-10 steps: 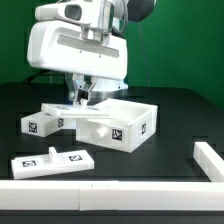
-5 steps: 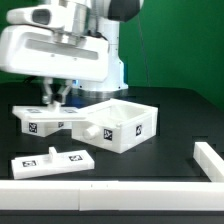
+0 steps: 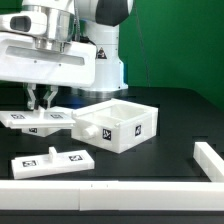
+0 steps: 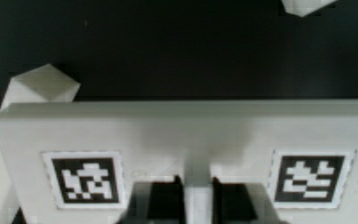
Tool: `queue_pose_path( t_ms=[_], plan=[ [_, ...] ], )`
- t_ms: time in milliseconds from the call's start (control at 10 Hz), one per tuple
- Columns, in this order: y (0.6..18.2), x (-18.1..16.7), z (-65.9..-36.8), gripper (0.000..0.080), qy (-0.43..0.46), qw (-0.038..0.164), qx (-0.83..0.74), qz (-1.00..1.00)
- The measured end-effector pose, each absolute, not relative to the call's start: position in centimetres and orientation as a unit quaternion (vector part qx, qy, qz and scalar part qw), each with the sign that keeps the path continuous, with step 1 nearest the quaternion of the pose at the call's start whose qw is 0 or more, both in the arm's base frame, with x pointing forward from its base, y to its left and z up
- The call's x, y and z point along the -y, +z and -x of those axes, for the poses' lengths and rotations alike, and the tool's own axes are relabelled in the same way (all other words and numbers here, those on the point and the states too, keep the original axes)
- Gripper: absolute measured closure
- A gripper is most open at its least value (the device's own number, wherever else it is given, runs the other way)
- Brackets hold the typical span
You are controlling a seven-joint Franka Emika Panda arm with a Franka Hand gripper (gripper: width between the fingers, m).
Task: Assemble cabinet
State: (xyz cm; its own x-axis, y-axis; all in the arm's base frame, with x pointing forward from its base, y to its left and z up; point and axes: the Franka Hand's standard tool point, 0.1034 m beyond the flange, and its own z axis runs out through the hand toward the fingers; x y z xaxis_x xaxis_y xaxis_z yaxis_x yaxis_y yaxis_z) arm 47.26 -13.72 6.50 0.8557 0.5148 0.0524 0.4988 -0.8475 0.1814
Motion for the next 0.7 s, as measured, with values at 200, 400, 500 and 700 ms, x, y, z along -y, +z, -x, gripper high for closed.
queue_pose_path(
  t_ms=[200, 400, 500, 700],
  plan=[
    [5.2, 13.0, -47.0, 0.0734, 0.042, 0.076, -0.259, -0.962],
    [3.6, 13.9, -46.3, 0.0734, 0.038, 0.083, -0.274, -0.957],
    [3.5, 14.5, -46.2, 0.0734, 0.035, 0.082, -0.272, -0.958],
    [3.5, 14.3, -46.2, 0.066, 0.036, 0.082, -0.273, -0.958]
  ],
)
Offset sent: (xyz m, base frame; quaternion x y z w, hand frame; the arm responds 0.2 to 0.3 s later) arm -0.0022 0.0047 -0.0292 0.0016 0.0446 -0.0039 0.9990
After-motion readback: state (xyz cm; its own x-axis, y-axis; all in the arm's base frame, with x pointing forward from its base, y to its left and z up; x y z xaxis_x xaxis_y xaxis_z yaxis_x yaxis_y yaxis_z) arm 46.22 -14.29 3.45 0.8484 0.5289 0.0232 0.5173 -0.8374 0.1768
